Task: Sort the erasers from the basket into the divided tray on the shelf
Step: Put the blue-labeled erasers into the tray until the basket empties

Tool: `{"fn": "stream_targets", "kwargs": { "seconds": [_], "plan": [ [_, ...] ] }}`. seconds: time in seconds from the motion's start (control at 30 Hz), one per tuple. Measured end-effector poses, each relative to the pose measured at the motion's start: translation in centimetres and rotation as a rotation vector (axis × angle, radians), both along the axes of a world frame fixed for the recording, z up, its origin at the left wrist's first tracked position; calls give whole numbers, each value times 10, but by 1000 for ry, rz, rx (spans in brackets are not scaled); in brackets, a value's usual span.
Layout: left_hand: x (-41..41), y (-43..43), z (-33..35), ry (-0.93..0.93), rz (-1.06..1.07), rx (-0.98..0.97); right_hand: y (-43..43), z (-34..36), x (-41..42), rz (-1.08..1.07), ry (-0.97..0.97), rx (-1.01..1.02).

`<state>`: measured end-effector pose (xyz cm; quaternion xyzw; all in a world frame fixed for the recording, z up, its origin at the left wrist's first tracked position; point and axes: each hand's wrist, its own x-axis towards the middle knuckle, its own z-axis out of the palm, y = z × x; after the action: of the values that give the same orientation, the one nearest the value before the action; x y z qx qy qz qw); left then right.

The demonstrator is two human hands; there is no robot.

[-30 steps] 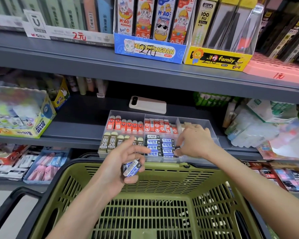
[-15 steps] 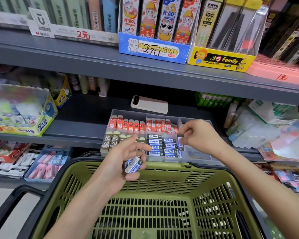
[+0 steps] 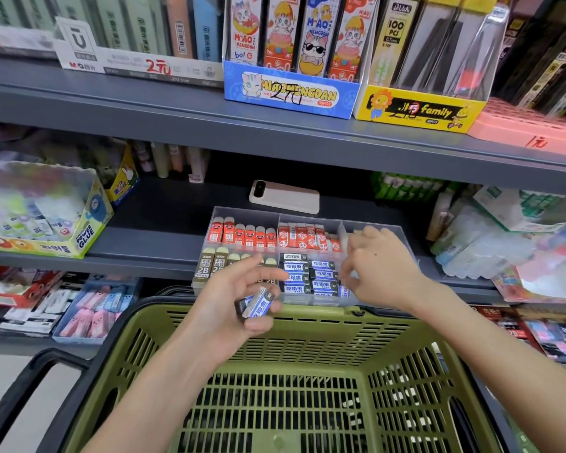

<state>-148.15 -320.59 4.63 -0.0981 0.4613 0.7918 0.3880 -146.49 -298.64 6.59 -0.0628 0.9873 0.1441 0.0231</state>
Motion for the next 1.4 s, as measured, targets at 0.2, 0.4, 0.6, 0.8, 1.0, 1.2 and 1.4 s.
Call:
{"fn": "stream_targets", "kwargs": {
  "seconds": [0.2, 0.4, 0.6, 0.8, 1.0, 1.2, 1.4],
  "plan": [
    [1, 9, 8, -136, 110, 159, -30, 11, 11, 15, 205, -746],
    [5, 15, 10, -66, 47, 128, -49, 21, 18, 32, -131, -1026],
    [7, 16, 13, -102, 7, 192, -35, 20, 18, 5, -219, -1246],
    [3, 4, 12, -96, 54, 188, 1, 7, 4, -279, 43, -1208],
    [10, -5, 16, 37, -40, 94, 2, -16, 6, -230, 18, -777],
    [13, 8, 21, 14, -19, 153, 1, -17, 11, -107, 184, -596],
    [10, 21, 21, -27, -82, 309, -27, 4, 28, 144, 123, -1050]
  ]
}}
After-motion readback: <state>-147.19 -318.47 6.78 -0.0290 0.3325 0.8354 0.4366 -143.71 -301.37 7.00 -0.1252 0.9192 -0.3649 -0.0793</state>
